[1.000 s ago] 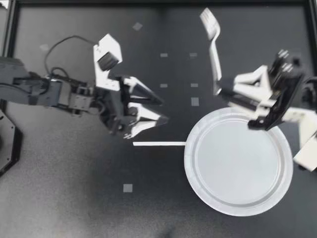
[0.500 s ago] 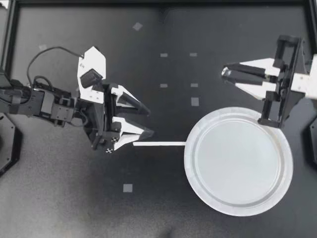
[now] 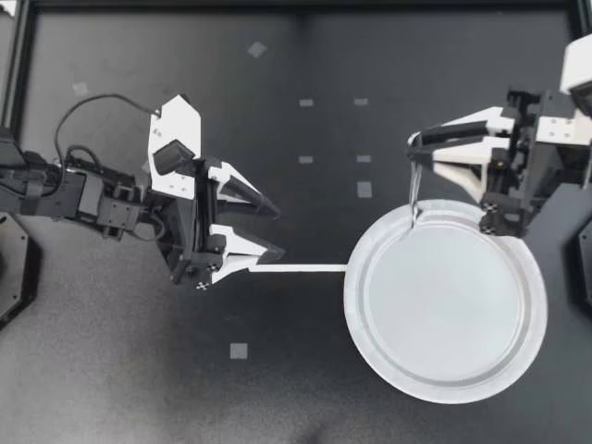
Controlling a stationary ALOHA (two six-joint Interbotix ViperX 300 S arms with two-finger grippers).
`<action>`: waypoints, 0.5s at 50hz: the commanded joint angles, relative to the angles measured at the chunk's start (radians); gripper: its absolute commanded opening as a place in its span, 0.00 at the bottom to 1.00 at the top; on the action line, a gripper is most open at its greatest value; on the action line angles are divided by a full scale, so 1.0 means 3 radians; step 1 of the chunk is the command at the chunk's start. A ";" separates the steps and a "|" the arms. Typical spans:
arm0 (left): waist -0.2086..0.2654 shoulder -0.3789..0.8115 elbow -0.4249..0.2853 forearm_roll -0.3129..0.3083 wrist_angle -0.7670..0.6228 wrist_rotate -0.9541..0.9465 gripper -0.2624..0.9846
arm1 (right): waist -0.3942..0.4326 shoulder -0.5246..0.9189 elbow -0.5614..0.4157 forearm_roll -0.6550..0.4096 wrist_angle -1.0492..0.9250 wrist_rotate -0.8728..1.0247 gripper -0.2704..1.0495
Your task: Pick up the fork and place it on the plate.
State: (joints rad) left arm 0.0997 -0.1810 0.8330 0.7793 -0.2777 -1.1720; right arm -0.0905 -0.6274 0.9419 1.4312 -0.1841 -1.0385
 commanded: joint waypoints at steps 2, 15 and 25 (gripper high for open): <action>-0.0005 -0.0107 0.0000 0.0005 -0.0036 0.0000 0.82 | -0.0225 0.0235 0.0046 0.0378 0.0159 0.0000 0.22; -0.0005 -0.0199 0.0056 0.0005 -0.0051 0.0010 0.82 | -0.0256 0.0583 -0.0082 0.0399 0.0215 -0.0005 0.22; -0.0005 -0.0189 0.0077 0.0000 -0.0107 0.0000 0.82 | -0.0281 0.0675 -0.0153 0.0460 0.0332 0.0015 0.22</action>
State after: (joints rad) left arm 0.0982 -0.2209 0.8636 0.7793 -0.2899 -1.1720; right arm -0.1611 -0.4326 0.9235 1.5524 -0.0997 -1.0370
